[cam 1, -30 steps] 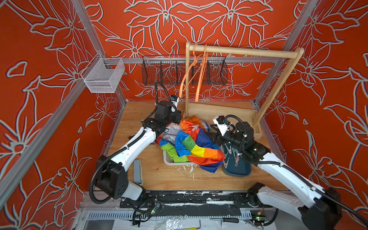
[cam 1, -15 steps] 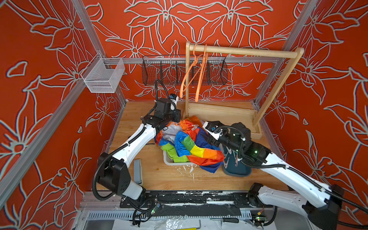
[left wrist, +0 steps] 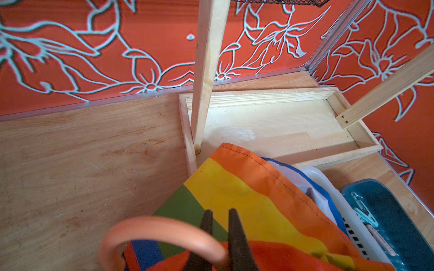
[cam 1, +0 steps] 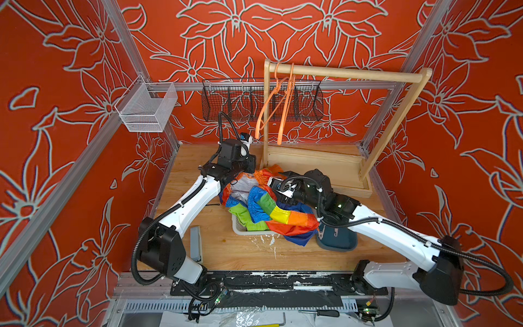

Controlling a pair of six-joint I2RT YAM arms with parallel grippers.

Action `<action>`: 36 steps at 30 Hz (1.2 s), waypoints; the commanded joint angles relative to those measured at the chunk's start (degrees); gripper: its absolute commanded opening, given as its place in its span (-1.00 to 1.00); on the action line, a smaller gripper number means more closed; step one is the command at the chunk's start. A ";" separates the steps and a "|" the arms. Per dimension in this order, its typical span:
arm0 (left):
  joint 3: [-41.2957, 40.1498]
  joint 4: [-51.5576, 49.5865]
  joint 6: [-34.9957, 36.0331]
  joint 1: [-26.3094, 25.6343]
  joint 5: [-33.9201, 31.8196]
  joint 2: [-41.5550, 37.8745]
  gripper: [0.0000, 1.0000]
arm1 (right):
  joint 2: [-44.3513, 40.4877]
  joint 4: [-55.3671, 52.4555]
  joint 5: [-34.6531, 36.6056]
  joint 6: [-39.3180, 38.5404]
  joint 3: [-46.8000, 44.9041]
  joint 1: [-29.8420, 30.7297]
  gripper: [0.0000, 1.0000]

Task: Remove the clothespins securing shorts to the hanger
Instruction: Remove the clothespin from the hanger.

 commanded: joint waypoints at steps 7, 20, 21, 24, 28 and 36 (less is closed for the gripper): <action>0.77 -1.72 -2.07 0.06 1.72 -0.02 -1.00 | 2.13 2.94 1.58 -1.32 2.61 0.26 0.13; 0.24 -1.30 -2.25 0.15 1.47 -0.13 -1.00 | 3.59 2.04 1.00 -0.19 3.80 0.21 -0.34; 0.24 -1.26 -2.16 0.15 1.37 -0.20 -1.00 | 3.70 2.02 1.01 -0.01 3.89 0.12 -0.36; 0.15 -1.20 -1.98 0.19 1.10 -0.46 -1.00 | 3.80 1.77 0.76 0.74 4.30 -0.05 -0.50; -0.02 -1.02 -1.99 0.32 1.02 -0.54 -1.00 | 3.96 0.99 0.54 1.82 5.18 -0.61 -0.57; -0.19 -0.84 -2.00 0.42 0.91 -0.23 -1.00 | 3.31 -0.29 -2.63 6.55 6.70 -2.46 -0.60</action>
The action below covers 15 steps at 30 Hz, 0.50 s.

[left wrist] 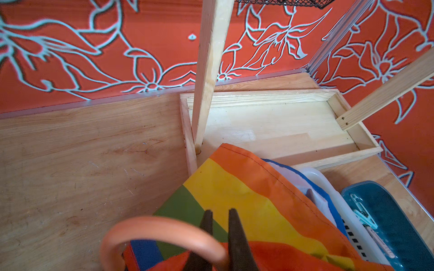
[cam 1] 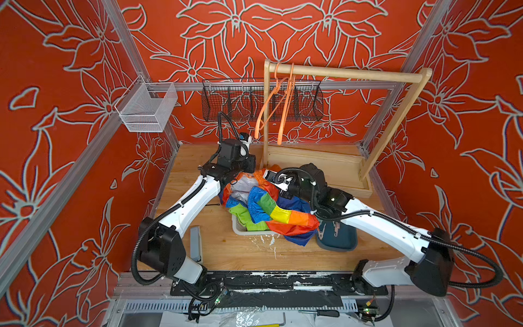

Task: Remove the clothespins securing shorts to the hanger
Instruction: Remove the clothespin from the hanger.

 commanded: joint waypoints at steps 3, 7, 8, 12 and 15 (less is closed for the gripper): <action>-0.30 -0.83 -1.67 0.15 0.86 -0.15 -1.00 | -0.45 -1.29 -6.18 6.83 3.92 -2.54 -0.61; -0.46 -0.64 -1.52 0.16 0.40 -0.40 -1.00 | 0.06 -0.09 -11.07 12.57 4.95 -4.47 -0.64; -0.59 -0.51 -1.45 0.15 0.29 -0.53 -1.00 | 0.27 0.89 -12.74 14.27 4.85 -5.02 -0.65; -0.65 -0.49 -1.34 0.15 0.10 -0.70 -1.00 | 0.85 4.19 -15.22 18.93 4.23 -5.96 -0.67; -0.66 -0.38 -1.34 0.19 0.12 -0.67 -1.00 | 1.22 5.57 -16.51 21.52 4.39 -6.61 -0.70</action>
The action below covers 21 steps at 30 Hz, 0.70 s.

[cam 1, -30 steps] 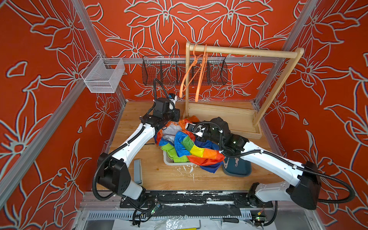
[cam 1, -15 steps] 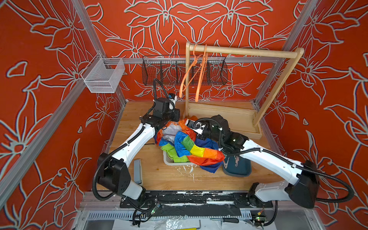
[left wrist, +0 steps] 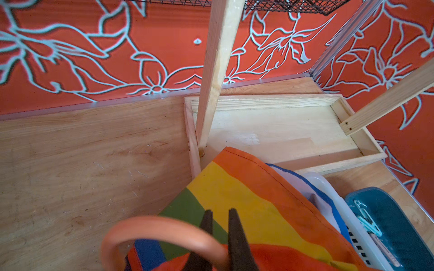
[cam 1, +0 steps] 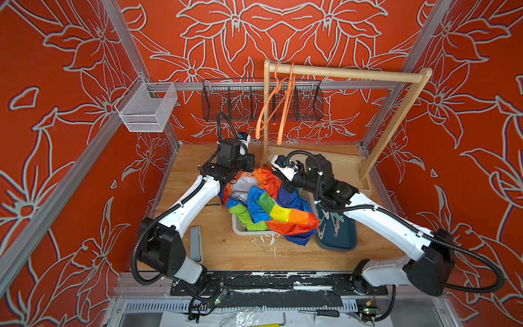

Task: Remove the clothespins securing shorts to the hanger
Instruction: Remove the clothespin from the hanger.

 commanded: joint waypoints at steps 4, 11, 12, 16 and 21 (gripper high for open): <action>-0.61 -1.03 -0.95 -0.03 0.95 -0.66 -1.00 | 0.97 5.30 -4.14 7.03 1.88 -1.17 -0.72; -0.88 -0.94 -0.86 -0.03 0.46 -0.84 -1.00 | -2.77 2.57 -0.08 6.83 2.07 -2.98 -0.72; -0.88 -0.86 -0.86 -0.03 0.51 -0.90 -1.00 | -4.23 1.54 0.55 6.78 1.94 -3.75 -0.72; -0.79 -1.03 -0.49 -0.03 0.07 -1.37 -1.00 | -11.02 -4.16 5.99 8.59 -0.61 -8.72 -0.71; -0.97 -1.03 -0.50 -0.03 -0.11 -2.32 -1.00 | -20.39 -9.53 15.19 13.39 -10.05 -13.50 -0.71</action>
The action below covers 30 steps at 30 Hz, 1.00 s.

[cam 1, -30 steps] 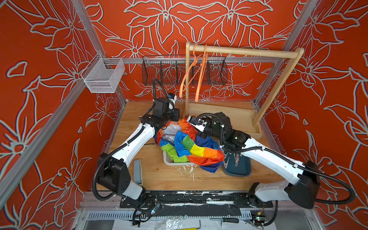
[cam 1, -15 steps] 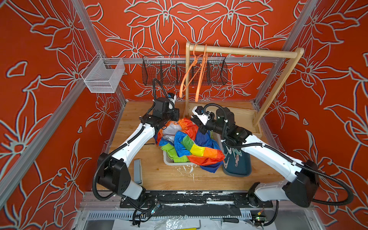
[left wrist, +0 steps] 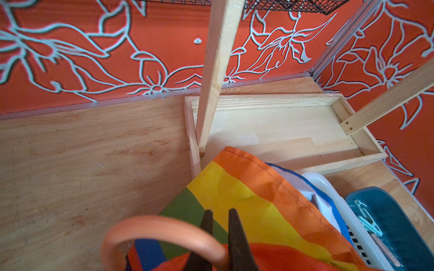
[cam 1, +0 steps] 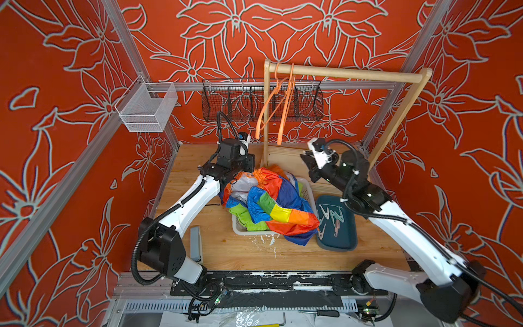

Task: Remove the clothespins securing shorts to the hanger
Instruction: Remove the clothespin from the hanger, then place the clothespin in the storage box.

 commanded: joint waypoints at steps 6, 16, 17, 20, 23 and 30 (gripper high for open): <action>-1.05 -1.01 -0.45 -0.03 0.12 -3.47 -1.00 | -8.22 -10.19 12.09 13.88 -16.85 -5.36 -0.71; -1.71 -0.75 0.35 -0.03 -1.37 -5.19 -1.00 | -3.24 -3.26 4.79 33.53 -32.15 -14.15 -0.71; -1.87 -0.66 0.41 -0.03 -1.47 -5.16 -1.00 | -2.12 -2.22 4.67 34.52 -32.93 -14.72 -0.70; -2.02 -0.63 0.46 -0.03 -1.65 -5.33 -1.00 | 1.83 0.21 4.47 36.09 -34.27 -16.26 -0.63; -2.06 -0.57 0.63 -0.03 -1.82 -5.48 -1.00 | 4.13 -1.10 5.86 36.52 -33.46 -16.77 -0.27; -2.13 -0.53 0.70 -0.03 -2.04 -5.19 -1.00 | -9.71 -6.39 6.25 30.11 -31.18 -16.75 0.26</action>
